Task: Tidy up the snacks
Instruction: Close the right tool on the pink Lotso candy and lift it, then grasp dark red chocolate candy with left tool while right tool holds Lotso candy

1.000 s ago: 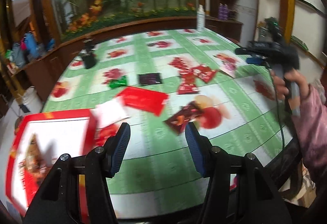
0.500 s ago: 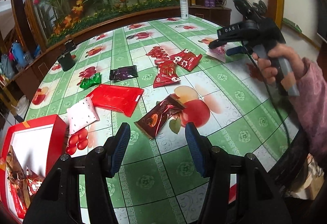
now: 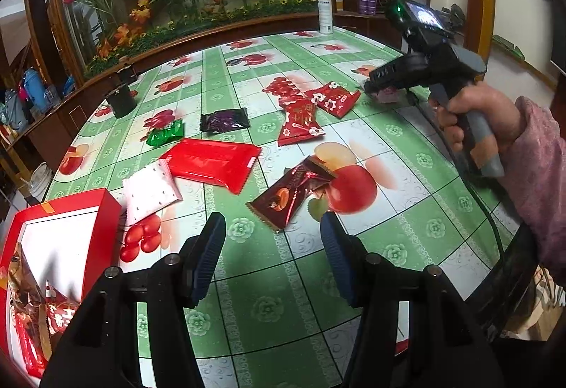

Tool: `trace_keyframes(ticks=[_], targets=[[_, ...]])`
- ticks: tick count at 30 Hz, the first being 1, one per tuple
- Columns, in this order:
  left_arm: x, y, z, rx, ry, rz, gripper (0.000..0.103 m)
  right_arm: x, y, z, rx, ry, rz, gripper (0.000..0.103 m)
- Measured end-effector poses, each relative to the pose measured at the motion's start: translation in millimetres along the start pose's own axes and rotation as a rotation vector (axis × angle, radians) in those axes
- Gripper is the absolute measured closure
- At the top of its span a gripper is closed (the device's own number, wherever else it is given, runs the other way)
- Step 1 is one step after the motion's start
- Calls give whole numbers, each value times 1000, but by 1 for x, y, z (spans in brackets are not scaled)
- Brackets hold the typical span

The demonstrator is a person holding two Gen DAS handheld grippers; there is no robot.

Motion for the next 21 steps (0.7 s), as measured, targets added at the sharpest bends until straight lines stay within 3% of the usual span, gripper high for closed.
trace_keyframes(ticks=[13, 17, 21], targets=[[-18, -19, 20, 41, -19, 116, 47, 3, -26, -2, 44, -6, 37, 65], [-24, -19, 42, 40, 14, 126, 43, 3, -28, -3, 24, -4, 53, 65], [-24, -22, 60, 80, 118, 122, 42, 3, -26, -3, 20, -3, 56, 65]])
Point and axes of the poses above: each gripper's, at about its wrist camera, not at the fingertips, and z roughly the way its jaws point, y to its left, x to its underside, the point moved 3 cm from there along z, roughly the way its jaws point, and after that the axes turned 12 degrees about -z, right-handed, at the moved point
